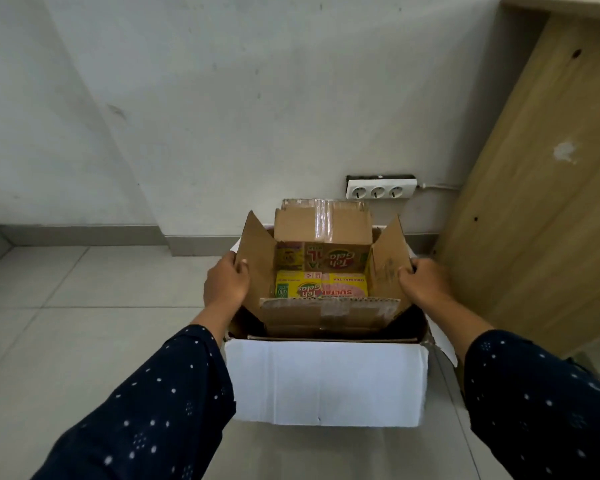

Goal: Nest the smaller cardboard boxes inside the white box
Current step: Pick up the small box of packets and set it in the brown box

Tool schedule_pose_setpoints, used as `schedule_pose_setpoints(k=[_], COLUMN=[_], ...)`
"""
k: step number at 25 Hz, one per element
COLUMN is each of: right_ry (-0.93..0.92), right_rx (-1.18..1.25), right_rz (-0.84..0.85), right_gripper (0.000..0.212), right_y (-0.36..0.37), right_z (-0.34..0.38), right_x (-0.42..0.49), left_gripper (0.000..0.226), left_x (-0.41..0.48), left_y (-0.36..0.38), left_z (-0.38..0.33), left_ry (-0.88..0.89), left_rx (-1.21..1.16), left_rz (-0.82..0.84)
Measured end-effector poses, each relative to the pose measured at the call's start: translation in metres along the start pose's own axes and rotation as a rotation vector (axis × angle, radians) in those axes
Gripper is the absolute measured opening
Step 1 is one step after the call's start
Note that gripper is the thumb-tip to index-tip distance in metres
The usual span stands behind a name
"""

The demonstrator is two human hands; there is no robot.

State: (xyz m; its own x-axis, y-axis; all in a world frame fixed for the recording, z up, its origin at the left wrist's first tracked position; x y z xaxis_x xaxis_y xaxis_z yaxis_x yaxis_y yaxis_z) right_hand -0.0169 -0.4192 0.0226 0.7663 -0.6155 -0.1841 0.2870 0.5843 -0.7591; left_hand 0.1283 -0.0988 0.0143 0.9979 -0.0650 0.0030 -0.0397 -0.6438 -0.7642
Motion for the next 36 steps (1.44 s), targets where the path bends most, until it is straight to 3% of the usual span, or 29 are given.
schedule_pose_setpoints(k=[7,10,15,22,36], right_ry=[-0.034,-0.021,0.16,0.08,0.051], right_rx=[-0.178,-0.3,-0.04,-0.078,-0.164], right_rz=[-0.074,-0.151,0.1,0.041,-0.092], right_gripper=[0.031,0.049,0.072,0.061,0.056], right_y=[0.04,0.039,0.052,0.085,0.15], right_z=[-0.028,-0.045,-0.073,-0.042,0.046], right_x=[0.0,0.0,0.004,0.006,0.083], left_gripper=[0.034,0.053,0.054,0.048,0.046], left_x=[-0.002,-0.004,-0.008,0.001,0.127], left_y=[0.039,0.046,0.055,0.04,0.013], left_z=[0.035,0.043,0.066,0.093,0.131], left_ry=[-0.06,-0.082,-0.103,-0.107,-0.051], left_rx=[0.171,0.114,0.033,0.061,0.122], left_rz=[0.083,0.099,0.154,0.107,0.063])
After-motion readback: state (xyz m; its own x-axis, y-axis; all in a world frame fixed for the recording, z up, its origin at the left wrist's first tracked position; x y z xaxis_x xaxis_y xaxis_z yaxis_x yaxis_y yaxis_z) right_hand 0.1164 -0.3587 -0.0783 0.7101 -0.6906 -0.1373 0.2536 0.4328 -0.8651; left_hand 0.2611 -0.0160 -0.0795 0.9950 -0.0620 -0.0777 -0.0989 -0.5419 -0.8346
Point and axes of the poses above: each hand's wrist, its own x-axis towards the middle knuckle, its own y-axis out of the palm, z = x × y, the point moved 4 cm from there along x, towards the middle knuckle, and after that the axes turned 5 degrees about z, right-handed, at the moved point
